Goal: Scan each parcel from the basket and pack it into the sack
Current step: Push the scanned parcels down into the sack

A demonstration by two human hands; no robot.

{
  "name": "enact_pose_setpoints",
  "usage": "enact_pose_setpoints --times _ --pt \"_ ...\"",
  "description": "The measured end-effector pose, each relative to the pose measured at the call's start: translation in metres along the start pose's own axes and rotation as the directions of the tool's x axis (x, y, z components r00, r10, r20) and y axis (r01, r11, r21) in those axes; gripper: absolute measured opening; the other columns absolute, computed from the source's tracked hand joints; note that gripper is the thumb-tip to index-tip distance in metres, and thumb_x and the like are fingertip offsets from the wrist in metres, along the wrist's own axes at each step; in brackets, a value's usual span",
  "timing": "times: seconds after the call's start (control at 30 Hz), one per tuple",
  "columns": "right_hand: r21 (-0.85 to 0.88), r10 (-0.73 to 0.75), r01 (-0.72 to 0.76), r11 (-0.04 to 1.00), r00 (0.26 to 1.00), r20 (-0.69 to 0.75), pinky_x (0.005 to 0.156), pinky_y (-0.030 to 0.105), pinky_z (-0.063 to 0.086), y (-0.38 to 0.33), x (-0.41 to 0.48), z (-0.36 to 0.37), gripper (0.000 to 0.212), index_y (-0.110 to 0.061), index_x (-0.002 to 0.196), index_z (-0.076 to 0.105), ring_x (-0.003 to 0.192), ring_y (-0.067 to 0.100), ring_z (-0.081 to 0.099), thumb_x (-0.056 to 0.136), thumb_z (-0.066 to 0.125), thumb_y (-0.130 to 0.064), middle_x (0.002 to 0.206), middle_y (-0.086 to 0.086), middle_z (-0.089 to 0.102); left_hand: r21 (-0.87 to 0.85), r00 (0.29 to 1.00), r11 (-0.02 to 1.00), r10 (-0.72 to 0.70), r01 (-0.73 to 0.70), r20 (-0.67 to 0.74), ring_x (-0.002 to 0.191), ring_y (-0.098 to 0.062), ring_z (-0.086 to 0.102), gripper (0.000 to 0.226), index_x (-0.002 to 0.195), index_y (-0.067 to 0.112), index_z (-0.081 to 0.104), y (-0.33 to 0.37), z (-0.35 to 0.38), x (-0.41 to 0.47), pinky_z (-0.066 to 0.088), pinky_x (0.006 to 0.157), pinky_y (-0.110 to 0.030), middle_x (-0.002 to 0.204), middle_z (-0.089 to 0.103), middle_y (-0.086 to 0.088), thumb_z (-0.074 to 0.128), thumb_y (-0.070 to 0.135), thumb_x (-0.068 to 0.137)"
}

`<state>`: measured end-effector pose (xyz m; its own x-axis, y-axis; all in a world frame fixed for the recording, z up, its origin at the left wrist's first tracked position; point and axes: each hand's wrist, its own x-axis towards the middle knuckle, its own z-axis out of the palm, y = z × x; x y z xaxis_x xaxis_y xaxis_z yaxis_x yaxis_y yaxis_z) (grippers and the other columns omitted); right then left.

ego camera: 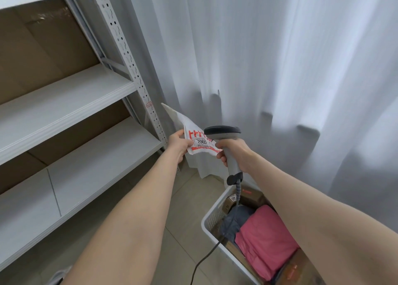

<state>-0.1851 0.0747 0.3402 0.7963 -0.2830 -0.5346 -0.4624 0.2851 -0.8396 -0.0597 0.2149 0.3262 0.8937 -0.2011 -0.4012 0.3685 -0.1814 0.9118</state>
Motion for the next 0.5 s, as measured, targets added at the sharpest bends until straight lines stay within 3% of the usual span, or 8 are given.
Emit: enact_pose_setpoints --times 0.33,0.5 --pt "-0.091 0.117 -0.106 0.990 0.985 0.128 0.047 0.022 0.046 -0.012 -0.006 -0.004 0.017 -0.005 0.100 0.057 0.042 0.012 0.053 0.090 0.056 -0.017 0.053 0.004 0.062 0.076 0.998 0.997 0.039 -0.035 -0.048 0.099 -0.027 0.066 0.050 0.134 0.014 0.052 -0.005 0.004 0.001 0.060 0.075 -0.038 0.116 0.063 -0.007 0.058 -0.006 0.088" --pt "-0.039 0.146 -0.142 0.989 0.976 0.164 0.041 0.018 0.046 -0.020 -0.012 -0.004 0.011 -0.006 0.094 0.054 0.037 0.010 0.055 0.094 0.052 -0.016 0.051 0.004 0.063 0.107 0.996 0.993 0.063 -0.056 -0.067 0.101 -0.027 0.067 0.046 0.129 0.013 0.056 -0.007 0.002 0.004 0.059 0.078 -0.042 0.118 0.065 -0.010 0.058 -0.007 0.088"
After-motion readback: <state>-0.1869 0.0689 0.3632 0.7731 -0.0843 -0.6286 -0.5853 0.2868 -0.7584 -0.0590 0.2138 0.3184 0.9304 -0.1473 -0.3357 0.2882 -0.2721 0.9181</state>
